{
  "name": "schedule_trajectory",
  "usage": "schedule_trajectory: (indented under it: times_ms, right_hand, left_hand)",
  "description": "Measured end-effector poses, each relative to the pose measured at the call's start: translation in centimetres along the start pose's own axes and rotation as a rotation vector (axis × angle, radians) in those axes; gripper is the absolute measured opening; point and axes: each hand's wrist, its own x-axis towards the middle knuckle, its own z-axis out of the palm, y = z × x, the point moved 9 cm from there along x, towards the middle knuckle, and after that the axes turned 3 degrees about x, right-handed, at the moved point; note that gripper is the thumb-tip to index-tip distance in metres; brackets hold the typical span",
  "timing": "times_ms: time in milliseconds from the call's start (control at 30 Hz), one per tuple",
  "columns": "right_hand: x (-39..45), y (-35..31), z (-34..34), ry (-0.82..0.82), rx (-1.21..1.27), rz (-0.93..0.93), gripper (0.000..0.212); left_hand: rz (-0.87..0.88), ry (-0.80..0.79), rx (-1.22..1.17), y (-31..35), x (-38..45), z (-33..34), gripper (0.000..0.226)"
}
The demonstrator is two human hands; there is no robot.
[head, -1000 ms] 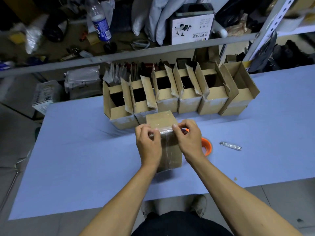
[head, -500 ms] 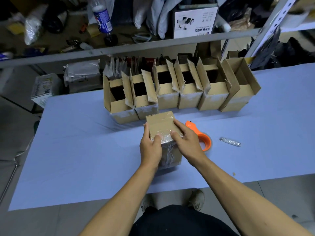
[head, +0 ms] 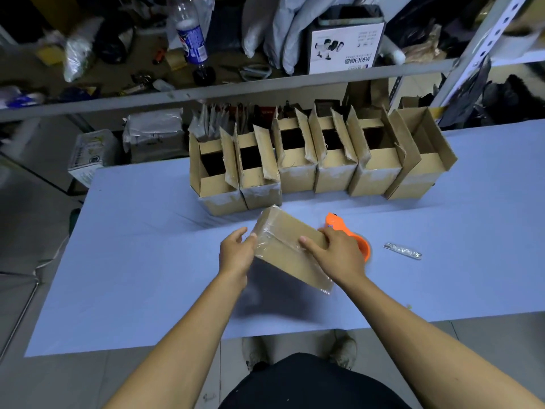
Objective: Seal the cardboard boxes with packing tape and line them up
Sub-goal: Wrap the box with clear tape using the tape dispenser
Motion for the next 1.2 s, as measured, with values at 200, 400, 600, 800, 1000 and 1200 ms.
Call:
schedule_trajectory:
  times_ms: [200, 400, 600, 800, 1000, 1200]
  right_hand:
    - [0.9, 0.4, 2.2, -0.088, 0.285, 0.086, 0.078]
    - [-0.1, 1.8, 2.0, 0.043, 0.306, 0.114, 0.062]
    - [-0.1, 2.2, 1.4, 0.09, 0.251, 0.054, 0.031]
    - [0.6, 1.8, 1.6, 0.127, 0.294, 0.044, 0.048]
    - [0.3, 1.4, 3.7, -0.124, 0.428, 0.022, 0.033]
    - [2.0, 6.4, 2.5, -0.024, -0.001, 0.163, 0.05]
  left_hand:
    - [0.228, 0.074, 0.232, 2.9, 0.2, -2.6, 0.039]
    - [0.299, -0.157, 0.717, 0.4, 0.1, -1.1, 0.068]
    - [0.479, -0.214, 0.98, 2.2, -0.7, 0.4, 0.04]
    - [0.236, -0.501, 0.969, -1.3, -1.2, 3.8, 0.086]
    - [0.882, -0.311, 1.106, 1.3, -3.7, 8.3, 0.073]
    - [0.88, -0.261, 1.271, -0.1, -3.1, 9.5, 0.068]
